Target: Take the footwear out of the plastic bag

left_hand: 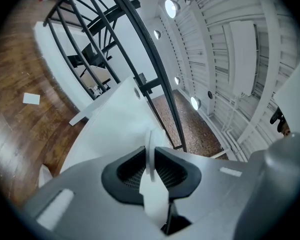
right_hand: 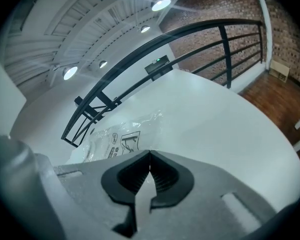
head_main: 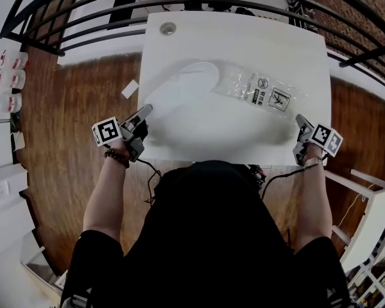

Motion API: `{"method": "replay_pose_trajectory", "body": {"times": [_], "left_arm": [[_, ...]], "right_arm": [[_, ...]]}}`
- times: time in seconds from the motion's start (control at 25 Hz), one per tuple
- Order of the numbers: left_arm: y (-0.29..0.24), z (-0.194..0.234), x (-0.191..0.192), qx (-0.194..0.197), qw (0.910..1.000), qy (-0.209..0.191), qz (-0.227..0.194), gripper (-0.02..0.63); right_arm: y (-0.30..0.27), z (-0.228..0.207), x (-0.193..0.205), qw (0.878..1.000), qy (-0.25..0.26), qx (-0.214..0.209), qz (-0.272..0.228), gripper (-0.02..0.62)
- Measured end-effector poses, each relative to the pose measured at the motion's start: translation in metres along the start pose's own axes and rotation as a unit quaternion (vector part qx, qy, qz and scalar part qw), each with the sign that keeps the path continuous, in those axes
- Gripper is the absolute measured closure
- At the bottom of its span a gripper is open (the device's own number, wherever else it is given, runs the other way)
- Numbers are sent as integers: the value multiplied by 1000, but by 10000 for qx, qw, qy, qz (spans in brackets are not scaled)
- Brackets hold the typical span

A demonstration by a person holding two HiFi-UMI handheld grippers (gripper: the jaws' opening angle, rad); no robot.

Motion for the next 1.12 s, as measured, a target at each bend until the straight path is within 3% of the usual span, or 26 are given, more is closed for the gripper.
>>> {"method": "replay_pose_trajectory", "body": {"times": [0.4, 0.56, 0.6, 0.68, 0.84, 1.12], "left_arm": [[7, 11, 1, -63, 9985, 153, -515, 531], [13, 27, 7, -496, 9966, 162, -643, 531], [12, 25, 9, -445, 9966, 195, -671, 531], [8, 21, 14, -316, 9967, 268, -702, 531], [9, 33, 25, -702, 9949, 293, -661, 526], [-3, 24, 37, -842, 9954, 124, -448, 476]], "right_arm": [[9, -11, 10, 9972, -599, 193, -398, 601], [10, -8, 18, 9956, -779, 142, -496, 601], [10, -7, 19, 9953, -807, 128, -529, 601], [11, -6, 21, 9951, -795, 98, -577, 601], [12, -4, 26, 9963, -664, 19, -540, 589], [11, 2, 33, 9985, -444, -87, -298, 565]]}}
Point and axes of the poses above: the fingertips, and each gripper's own axes: y backward along the fingers, z to its left, x out of its underside, the point moved 5 cm from there along y, backward along the fingers, and after that the axes turned 7 degrees about -x, right-handed, at the moved point
